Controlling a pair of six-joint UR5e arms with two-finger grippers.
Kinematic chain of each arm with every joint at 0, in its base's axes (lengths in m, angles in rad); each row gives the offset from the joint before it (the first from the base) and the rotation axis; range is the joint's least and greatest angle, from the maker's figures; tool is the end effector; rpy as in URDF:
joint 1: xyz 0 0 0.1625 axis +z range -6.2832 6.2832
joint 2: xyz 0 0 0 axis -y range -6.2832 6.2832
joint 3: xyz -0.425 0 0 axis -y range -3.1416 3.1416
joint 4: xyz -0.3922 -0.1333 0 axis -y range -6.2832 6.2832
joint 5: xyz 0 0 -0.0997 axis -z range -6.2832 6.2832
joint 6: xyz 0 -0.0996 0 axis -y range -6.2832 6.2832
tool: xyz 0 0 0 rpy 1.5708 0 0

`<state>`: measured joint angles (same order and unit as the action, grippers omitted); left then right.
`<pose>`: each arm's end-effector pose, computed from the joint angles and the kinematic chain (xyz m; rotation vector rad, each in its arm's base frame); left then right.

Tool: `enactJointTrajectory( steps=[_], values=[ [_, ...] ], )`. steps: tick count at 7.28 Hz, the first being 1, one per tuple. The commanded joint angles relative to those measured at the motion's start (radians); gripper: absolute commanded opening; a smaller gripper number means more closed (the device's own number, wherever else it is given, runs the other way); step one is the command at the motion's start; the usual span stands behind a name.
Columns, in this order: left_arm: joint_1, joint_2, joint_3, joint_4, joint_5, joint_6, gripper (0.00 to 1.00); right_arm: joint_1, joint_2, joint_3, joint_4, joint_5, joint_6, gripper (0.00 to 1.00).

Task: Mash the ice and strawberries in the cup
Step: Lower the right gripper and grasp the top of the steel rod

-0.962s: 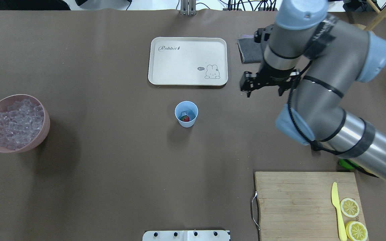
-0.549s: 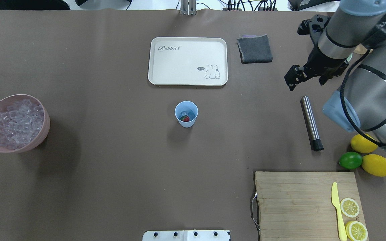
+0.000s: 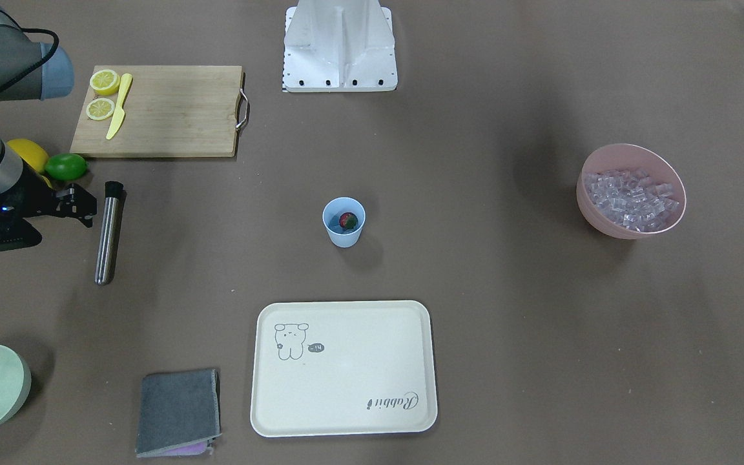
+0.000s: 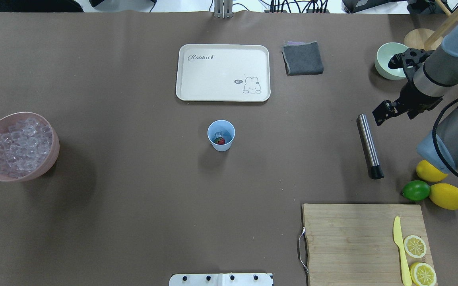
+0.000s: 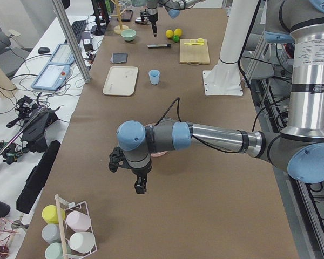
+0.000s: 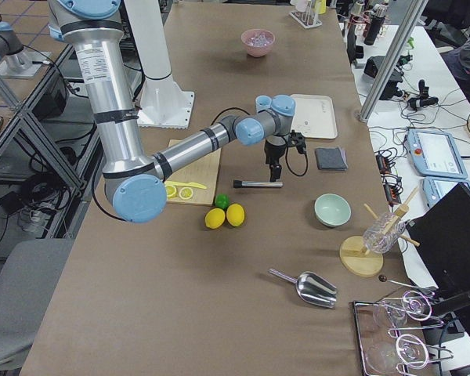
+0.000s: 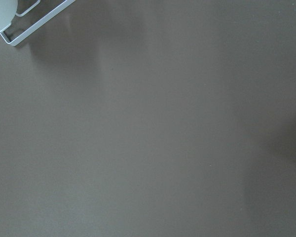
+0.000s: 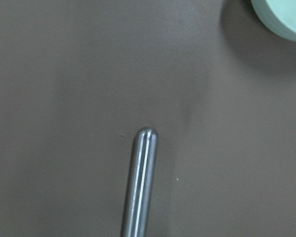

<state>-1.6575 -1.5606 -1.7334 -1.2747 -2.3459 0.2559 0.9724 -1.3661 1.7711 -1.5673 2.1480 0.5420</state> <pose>-0.1042 -0.4645 0.6126 -0.0025 0.7859 0.1047 -0.2567 -0.5167 0.4611 0.0271 -0.6938 -0.1720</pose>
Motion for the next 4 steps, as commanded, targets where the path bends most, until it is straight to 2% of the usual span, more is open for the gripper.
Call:
enactJointTrajectory(
  steps=[1, 4],
  values=[
    [0.001, 0.001, -0.003, 0.001, -0.001, 0.003, 1.00, -0.018, 0.008, -0.041, 0.026, 0.003, 0.041, 0.98],
    [0.001, 0.002, -0.021, 0.001, -0.001, 0.003, 1.00, -0.031, 0.149, -0.215, 0.029, 0.003, 0.053, 0.94]
  ],
)
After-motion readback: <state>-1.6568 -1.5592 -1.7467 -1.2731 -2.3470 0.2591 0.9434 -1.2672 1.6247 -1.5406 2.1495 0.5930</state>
